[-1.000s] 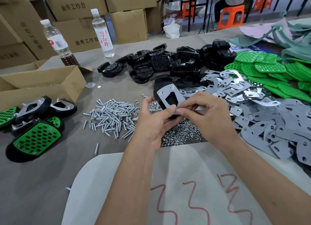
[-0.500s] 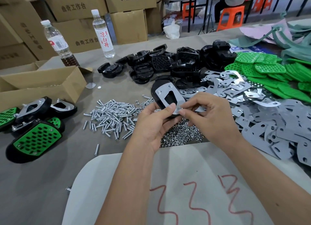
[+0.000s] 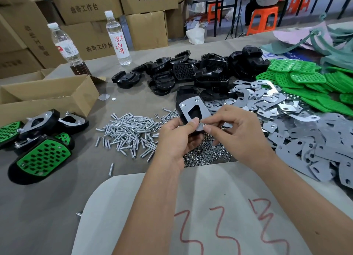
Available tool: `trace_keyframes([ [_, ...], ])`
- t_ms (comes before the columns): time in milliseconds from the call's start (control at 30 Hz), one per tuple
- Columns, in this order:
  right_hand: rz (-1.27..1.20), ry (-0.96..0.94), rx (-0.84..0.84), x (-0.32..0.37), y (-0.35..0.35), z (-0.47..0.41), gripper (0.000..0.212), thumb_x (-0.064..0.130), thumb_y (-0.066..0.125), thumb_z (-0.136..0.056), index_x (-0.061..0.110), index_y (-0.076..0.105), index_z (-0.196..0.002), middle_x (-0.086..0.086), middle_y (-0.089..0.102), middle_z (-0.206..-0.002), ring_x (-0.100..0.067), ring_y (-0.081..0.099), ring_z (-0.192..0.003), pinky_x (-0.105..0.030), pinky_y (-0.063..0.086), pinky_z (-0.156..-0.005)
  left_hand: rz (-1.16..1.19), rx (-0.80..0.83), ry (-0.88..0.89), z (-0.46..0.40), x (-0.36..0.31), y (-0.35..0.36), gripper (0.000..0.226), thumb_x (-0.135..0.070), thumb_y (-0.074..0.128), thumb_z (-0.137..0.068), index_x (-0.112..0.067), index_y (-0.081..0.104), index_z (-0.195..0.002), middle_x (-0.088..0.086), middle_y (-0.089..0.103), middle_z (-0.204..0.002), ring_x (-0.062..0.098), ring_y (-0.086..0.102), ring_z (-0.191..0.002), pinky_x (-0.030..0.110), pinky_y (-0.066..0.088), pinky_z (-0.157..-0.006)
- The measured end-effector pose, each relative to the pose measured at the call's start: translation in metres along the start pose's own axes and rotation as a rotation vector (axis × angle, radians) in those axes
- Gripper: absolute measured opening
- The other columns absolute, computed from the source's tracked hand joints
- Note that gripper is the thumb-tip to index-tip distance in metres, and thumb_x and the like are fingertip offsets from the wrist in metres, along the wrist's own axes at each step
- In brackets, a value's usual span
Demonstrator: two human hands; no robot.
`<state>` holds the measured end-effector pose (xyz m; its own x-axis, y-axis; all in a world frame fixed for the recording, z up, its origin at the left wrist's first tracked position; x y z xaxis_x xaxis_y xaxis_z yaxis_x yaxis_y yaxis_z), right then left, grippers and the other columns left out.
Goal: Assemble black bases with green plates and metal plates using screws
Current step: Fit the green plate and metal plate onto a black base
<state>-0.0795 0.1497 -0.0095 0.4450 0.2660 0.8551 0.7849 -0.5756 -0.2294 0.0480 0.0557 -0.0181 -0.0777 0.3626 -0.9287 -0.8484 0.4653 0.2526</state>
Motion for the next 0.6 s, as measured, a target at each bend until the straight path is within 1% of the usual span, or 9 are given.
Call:
trace_keyframes([
  [67, 0.026, -0.01, 0.0, 0.001, 0.001, 0.0, 0.014, 0.002, 0.082, -0.085, 0.015, 0.082, -0.091, 0.001, 0.064, -0.083, -0.018, 0.065, -0.063, -0.036, 0.06, -0.051, -0.053, -0.034, -0.008, -0.003, 0.002, -0.001, 0.005, -0.012, 0.072, -0.096, -0.009, 0.068, -0.098, 0.0, 0.068, -0.071, 0.006, 0.053, -0.046, 0.02, 0.045, -0.046],
  [133, 0.049, -0.018, 0.004, 0.002, 0.002, 0.0, 0.011, 0.002, 0.082, -0.085, 0.012, 0.081, -0.089, 0.0, 0.062, -0.082, -0.019, 0.064, -0.065, -0.037, 0.061, -0.05, -0.11, -0.033, -0.001, -0.004, 0.003, -0.001, 0.007, -0.014, 0.07, -0.097, -0.01, 0.066, -0.094, -0.001, 0.062, -0.068, 0.005, 0.044, -0.042, 0.021, 0.033, -0.046],
  [167, 0.052, -0.02, 0.008, 0.002, 0.002, 0.0, 0.012, 0.001, 0.082, -0.085, 0.012, 0.08, -0.088, -0.001, 0.061, -0.082, -0.019, 0.063, -0.066, -0.035, 0.061, -0.051, -0.123, -0.023, 0.0, -0.004, 0.004, 0.0, 0.01, -0.014, 0.069, -0.098, -0.011, 0.066, -0.089, -0.002, 0.059, -0.066, 0.005, 0.042, -0.042, 0.022, 0.03, -0.047],
  [233, 0.059, -0.036, 0.021, 0.005, 0.003, -0.001, 0.015, -0.001, 0.079, -0.087, 0.014, 0.078, -0.089, -0.004, 0.059, -0.083, -0.021, 0.063, -0.067, -0.033, 0.061, -0.054, -0.136, 0.0, -0.002, -0.003, 0.004, 0.001, 0.018, -0.015, 0.066, -0.1, -0.013, 0.064, -0.082, -0.004, 0.055, -0.061, 0.006, 0.04, -0.042, 0.022, 0.028, -0.048],
  [333, 0.124, -0.086, 0.046, 0.009, 0.004, 0.0, 0.021, -0.002, 0.078, -0.088, 0.019, 0.076, -0.089, -0.005, 0.056, -0.082, -0.023, 0.063, -0.062, -0.033, 0.061, -0.054, -0.172, 0.029, 0.008, -0.002, 0.002, 0.001, 0.02, -0.014, 0.064, -0.102, -0.013, 0.062, -0.082, -0.003, 0.05, -0.063, 0.006, 0.037, -0.043, 0.02, 0.027, -0.045],
  [400, 0.148, -0.097, 0.051, 0.01, 0.003, 0.001, 0.021, -0.001, 0.079, -0.087, 0.02, 0.076, -0.088, -0.005, 0.056, -0.08, -0.023, 0.063, -0.061, -0.036, 0.061, -0.053, -0.207, 0.045, 0.029, -0.001, 0.0, 0.001, 0.021, -0.012, 0.062, -0.103, -0.012, 0.061, -0.082, -0.003, 0.047, -0.064, 0.005, 0.034, -0.043, 0.018, 0.027, -0.043],
  [500, 0.199, -0.103, 0.037, 0.011, 0.001, 0.002, 0.012, 0.005, 0.085, -0.083, 0.015, 0.076, -0.083, -0.003, 0.058, -0.076, -0.025, 0.06, -0.061, -0.044, 0.055, -0.054, -0.267, 0.054, 0.053, 0.001, -0.001, 0.004, 0.027, -0.013, 0.061, -0.103, -0.015, 0.057, -0.077, -0.012, 0.043, -0.051, 0.003, 0.032, -0.038, 0.017, 0.027, -0.041],
  [533, 0.219, -0.104, 0.023, 0.011, 0.001, 0.002, 0.013, 0.008, 0.087, -0.082, 0.015, 0.075, -0.08, -0.001, 0.059, -0.074, -0.025, 0.059, -0.06, -0.042, 0.053, -0.054, -0.284, 0.059, 0.056, 0.001, -0.001, 0.005, 0.029, -0.014, 0.061, -0.104, -0.016, 0.054, -0.076, -0.015, 0.04, -0.046, 0.002, 0.032, -0.037, 0.017, 0.027, -0.041],
  [600, 0.241, -0.097, -0.006, 0.01, -0.001, 0.001, 0.019, 0.013, 0.09, -0.079, 0.015, 0.072, -0.075, 0.001, 0.059, -0.071, -0.022, 0.058, -0.059, -0.032, 0.045, -0.054, -0.306, 0.07, 0.057, 0.002, -0.001, 0.006, 0.029, -0.015, 0.061, -0.104, -0.016, 0.052, -0.076, -0.017, 0.037, -0.042, 0.002, 0.031, -0.036, 0.018, 0.026, -0.04],
])
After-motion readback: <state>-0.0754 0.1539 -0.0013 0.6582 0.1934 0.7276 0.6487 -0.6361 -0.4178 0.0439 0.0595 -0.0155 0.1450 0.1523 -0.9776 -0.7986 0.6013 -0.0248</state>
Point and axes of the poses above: each hand's wrist, its own z-axis away from the middle knuckle, its own y-axis out of the palm, x = y × z, the point moved 3 cm from there along -z, towards the middle knuckle
